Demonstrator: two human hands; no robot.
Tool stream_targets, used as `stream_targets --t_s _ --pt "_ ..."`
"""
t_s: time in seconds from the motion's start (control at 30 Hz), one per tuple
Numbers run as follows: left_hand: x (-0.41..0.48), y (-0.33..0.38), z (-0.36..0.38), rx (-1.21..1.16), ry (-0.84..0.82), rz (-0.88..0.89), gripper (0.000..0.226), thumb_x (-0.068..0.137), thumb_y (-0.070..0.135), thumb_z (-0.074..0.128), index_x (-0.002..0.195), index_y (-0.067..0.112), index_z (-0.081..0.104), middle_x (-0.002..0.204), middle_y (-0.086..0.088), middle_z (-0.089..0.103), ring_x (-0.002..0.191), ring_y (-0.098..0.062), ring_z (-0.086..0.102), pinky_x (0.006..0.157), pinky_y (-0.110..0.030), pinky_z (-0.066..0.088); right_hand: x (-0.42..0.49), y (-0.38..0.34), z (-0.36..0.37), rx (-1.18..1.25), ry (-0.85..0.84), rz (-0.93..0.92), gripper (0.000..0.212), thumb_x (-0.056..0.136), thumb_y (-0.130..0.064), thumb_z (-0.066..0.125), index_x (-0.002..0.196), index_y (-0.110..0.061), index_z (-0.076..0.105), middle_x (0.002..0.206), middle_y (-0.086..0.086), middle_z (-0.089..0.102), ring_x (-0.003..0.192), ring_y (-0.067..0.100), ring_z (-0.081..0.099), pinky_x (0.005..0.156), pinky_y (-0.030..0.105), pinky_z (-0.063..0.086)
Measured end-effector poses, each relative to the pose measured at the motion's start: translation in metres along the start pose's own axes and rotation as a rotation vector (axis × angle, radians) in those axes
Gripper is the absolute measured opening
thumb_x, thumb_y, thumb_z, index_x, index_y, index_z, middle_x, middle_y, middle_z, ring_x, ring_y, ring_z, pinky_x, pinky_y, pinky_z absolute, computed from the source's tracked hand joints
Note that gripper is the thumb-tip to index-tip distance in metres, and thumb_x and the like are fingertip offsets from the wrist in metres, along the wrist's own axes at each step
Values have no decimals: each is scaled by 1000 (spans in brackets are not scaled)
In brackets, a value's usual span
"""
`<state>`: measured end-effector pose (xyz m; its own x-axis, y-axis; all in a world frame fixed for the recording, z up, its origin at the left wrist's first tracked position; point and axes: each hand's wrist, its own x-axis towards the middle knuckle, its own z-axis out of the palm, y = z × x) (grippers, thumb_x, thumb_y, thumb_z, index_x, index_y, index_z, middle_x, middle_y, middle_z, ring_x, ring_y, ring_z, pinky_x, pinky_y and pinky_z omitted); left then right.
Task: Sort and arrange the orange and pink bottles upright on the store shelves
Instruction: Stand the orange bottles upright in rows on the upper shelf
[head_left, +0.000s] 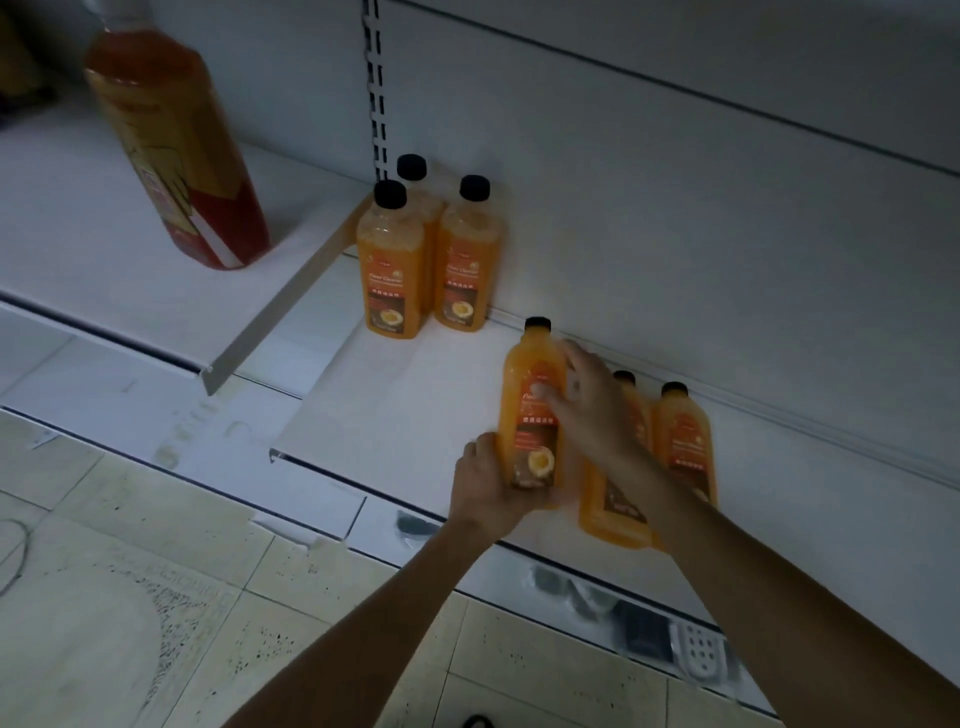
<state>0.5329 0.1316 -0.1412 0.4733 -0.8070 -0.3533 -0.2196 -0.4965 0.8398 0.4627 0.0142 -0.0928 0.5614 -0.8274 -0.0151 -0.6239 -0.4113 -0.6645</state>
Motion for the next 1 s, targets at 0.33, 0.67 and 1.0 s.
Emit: stream_targets --t_s 0.33,0.67,1.0 --pt "-7 -22 -55 114 -26 167 93 64 28 85 135 16 28 131 -3 46 114 -16 50 90 -26 45 -9 -49 -6 368 -204 -20 102 76 -17 78 146 -43 8 140 -5 37 114 8 45 73 12 46" --pt "-5 -41 -82 56 114 161 84 70 30 80 135 19 28 130 -4 51 111 -19 54 92 -31 46 -41 -89 29 120 -17 -273 86 82 -17 72 137 -45 12 148 0 31 127 4 33 105 39 42" --pt "4 -71 -121 779 13 305 72 86 59 49 142 20 26 152 0 22 140 -18 20 115 -30 14 -15 -96 46 94 107 -288 80 85 -8 67 135 -43 15 148 4 31 133 19 36 102 31 40"
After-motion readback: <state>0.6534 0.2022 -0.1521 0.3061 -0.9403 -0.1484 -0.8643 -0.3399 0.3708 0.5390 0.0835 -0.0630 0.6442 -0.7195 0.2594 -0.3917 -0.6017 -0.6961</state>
